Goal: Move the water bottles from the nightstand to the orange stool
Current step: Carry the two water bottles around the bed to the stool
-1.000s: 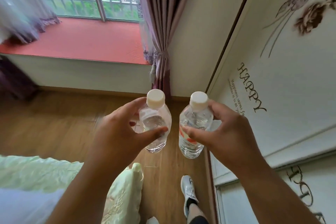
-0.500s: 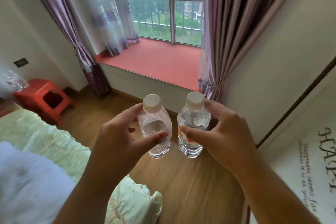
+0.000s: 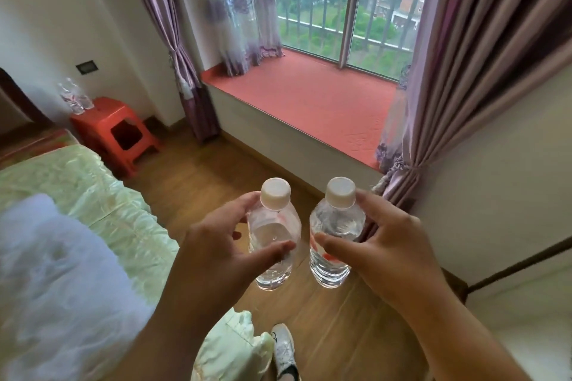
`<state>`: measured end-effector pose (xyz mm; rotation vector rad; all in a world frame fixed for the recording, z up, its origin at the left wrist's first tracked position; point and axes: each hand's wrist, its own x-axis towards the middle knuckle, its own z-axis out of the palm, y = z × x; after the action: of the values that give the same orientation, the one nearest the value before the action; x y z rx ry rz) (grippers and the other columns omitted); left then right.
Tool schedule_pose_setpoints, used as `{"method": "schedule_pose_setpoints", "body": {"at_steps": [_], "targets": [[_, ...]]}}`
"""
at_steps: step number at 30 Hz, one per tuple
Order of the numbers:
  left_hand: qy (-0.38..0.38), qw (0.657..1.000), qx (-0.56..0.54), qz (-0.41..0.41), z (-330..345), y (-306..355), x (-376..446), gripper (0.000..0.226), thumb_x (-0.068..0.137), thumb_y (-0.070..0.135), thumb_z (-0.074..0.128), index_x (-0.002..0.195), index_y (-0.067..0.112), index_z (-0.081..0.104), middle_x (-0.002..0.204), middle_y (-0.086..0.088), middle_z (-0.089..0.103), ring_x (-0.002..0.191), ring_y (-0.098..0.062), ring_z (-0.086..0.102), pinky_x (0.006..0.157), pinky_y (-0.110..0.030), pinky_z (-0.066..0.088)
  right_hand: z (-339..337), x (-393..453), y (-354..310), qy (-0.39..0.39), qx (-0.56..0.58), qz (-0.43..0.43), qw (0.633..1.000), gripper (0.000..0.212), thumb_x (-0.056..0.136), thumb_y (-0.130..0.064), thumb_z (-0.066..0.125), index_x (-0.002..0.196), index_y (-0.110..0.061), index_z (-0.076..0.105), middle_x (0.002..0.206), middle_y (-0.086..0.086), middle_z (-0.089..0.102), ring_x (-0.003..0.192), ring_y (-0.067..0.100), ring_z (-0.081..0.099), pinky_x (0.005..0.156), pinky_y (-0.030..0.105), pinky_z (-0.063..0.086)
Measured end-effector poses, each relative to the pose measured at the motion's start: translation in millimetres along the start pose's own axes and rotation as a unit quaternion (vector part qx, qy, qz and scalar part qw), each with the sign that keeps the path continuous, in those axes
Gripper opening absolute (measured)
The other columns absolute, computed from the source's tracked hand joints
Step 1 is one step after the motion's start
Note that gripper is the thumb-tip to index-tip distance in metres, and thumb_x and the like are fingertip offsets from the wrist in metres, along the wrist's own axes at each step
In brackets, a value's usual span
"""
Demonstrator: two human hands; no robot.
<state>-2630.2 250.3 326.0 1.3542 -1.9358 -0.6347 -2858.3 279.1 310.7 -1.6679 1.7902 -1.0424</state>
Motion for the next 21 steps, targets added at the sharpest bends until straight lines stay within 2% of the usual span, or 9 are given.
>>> {"method": "schedule_pose_setpoints", "body": {"at_steps": [2,6,9,11,16,17,19,21], "targets": [[-0.006,1.000,-0.008,0.003,5,-9,22,0.081,0.058,0.068,0.076,0.131,0.046,0.047,0.114,0.034,0.055,0.092,0.011,0.058,0.069,-0.009,0.046,0,18,1,0.005,-0.011,0.000,1.000,0.076,0.064,-0.061,0.083,0.133,-0.043,0.057,0.107,-0.027,0.069,0.094,-0.007,0.065,0.081,0.028,0.058],[-0.018,0.999,-0.032,0.028,10,-24,78,0.072,0.062,0.064,0.079,0.124,0.054,0.045,0.101,0.053,0.047,0.099,0.021,0.054,0.069,-0.001,0.045,-3,65,-5,0.026,-0.032,0.003,0.999,0.073,0.065,-0.052,0.088,0.131,-0.044,0.060,0.107,-0.028,0.069,0.095,-0.013,0.063,0.082,0.022,0.056],[-0.009,0.997,-0.058,0.045,5,-34,122,0.072,0.064,0.058,0.083,0.128,0.047,0.051,0.104,0.043,0.056,0.096,0.020,0.056,0.072,0.001,0.043,-2,104,-13,0.051,-0.035,0.004,0.998,0.068,0.065,-0.046,0.090,0.127,-0.044,0.063,0.102,-0.027,0.072,0.091,-0.008,0.067,0.081,0.029,0.059],[-0.007,0.997,-0.065,0.051,-1,-42,147,0.075,0.065,0.054,0.083,0.132,0.037,0.056,0.107,0.034,0.061,0.096,0.017,0.058,0.072,-0.001,0.044,4,127,-19,0.063,-0.042,-0.003,0.997,0.064,0.066,-0.045,0.090,0.124,-0.043,0.065,0.101,-0.028,0.071,0.093,-0.010,0.066,0.082,0.029,0.058],[-0.003,0.998,-0.059,0.033,-12,-72,183,0.075,0.064,0.059,0.083,0.132,0.042,0.057,0.112,0.029,0.065,0.101,0.007,0.060,0.081,-0.016,0.051,27,166,-28,0.064,-0.029,-0.006,0.997,0.058,0.067,-0.043,0.090,0.120,-0.042,0.066,0.101,-0.027,0.071,0.095,-0.005,0.067,0.086,0.030,0.055],[0.002,0.998,-0.055,0.026,-15,-79,186,0.075,0.064,0.059,0.083,0.131,0.042,0.057,0.111,0.029,0.065,0.101,0.007,0.060,0.082,-0.016,0.051,32,171,-29,0.059,-0.033,-0.007,0.998,0.058,0.066,-0.043,0.090,0.120,-0.042,0.067,0.100,-0.028,0.071,0.093,-0.007,0.067,0.084,0.027,0.055],[0.012,0.999,-0.049,0.011,-25,-90,189,0.072,0.063,0.060,0.084,0.128,0.045,0.057,0.106,0.035,0.063,0.100,0.010,0.059,0.079,-0.008,0.048,45,184,-33,0.042,-0.041,-0.013,0.998,0.060,0.065,-0.045,0.089,0.120,-0.043,0.067,0.098,-0.031,0.071,0.090,-0.011,0.065,0.080,0.021,0.053],[0.023,0.999,-0.039,-0.002,-34,-101,192,0.075,0.062,0.061,0.083,0.130,0.046,0.055,0.100,0.042,0.058,0.097,0.015,0.057,0.075,-0.005,0.047,59,197,-38,0.018,-0.051,-0.022,0.998,0.062,0.064,-0.051,0.087,0.121,-0.045,0.065,0.100,-0.031,0.070,0.091,-0.012,0.064,0.079,0.022,0.053]]}}
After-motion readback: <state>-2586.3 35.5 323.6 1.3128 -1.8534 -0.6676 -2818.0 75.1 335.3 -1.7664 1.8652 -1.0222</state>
